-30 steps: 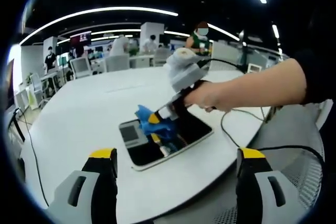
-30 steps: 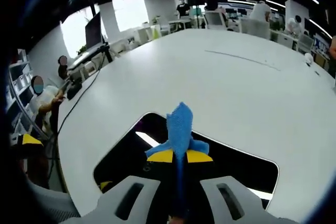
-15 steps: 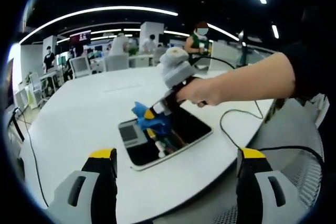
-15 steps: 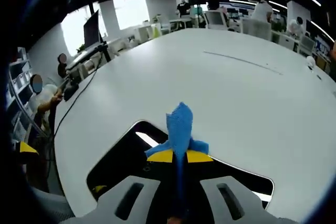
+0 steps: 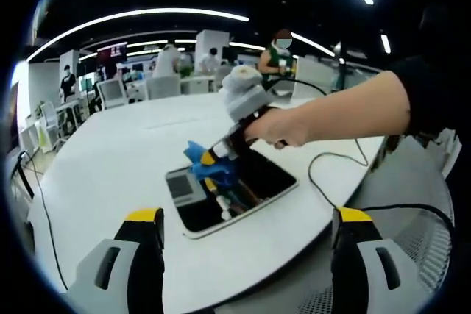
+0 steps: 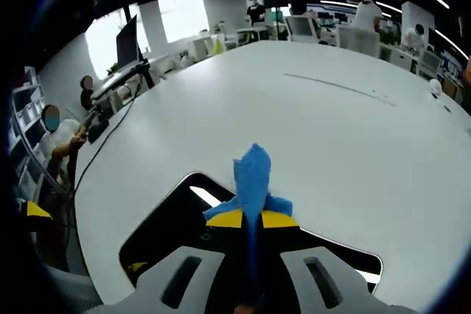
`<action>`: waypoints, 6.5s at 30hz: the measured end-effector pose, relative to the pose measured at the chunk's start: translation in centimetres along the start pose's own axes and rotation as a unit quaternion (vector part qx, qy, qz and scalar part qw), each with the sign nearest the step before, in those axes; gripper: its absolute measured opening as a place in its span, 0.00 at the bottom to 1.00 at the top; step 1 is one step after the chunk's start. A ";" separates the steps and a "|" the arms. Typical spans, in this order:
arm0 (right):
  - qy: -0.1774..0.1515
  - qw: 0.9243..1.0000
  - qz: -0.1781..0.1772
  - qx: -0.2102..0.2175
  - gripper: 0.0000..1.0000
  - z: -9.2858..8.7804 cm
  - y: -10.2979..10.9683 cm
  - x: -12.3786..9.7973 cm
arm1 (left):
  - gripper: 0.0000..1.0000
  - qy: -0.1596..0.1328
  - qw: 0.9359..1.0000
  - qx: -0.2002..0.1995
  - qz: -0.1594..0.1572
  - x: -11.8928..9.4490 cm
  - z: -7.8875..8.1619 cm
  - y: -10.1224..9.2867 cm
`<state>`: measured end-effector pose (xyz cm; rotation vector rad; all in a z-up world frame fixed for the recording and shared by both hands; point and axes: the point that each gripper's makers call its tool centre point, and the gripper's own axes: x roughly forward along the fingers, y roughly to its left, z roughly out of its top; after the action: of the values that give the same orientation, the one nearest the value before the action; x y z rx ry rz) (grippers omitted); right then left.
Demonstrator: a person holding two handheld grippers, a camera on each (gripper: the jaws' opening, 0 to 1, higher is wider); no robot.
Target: Wipe the mirror surface with the cleaning cloth until all visible marks leave the cleaned area.
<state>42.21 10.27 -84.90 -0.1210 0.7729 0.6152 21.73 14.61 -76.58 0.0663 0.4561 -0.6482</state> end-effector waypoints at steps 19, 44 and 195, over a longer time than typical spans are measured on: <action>-0.003 1.000 0.003 0.012 0.01 0.1 -0.2 0.2 | 0.95 0.007 1.000 0.004 -0.003 0.1 -0.2 0.0; -0.004 1.000 0.003 0.010 0.01 0.1 -0.5 0.0 | 0.95 0.008 1.000 0.003 0.003 0.1 -0.1 0.1; -0.008 0.998 -0.007 0.068 0.01 -8.4 2.2 -8.3 | 0.93 0.001 1.000 -0.001 0.005 0.0 0.1 0.0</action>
<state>31.25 5.47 -84.97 0.0031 0.7963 0.5482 21.77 14.62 -76.53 0.0678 0.4571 -0.6389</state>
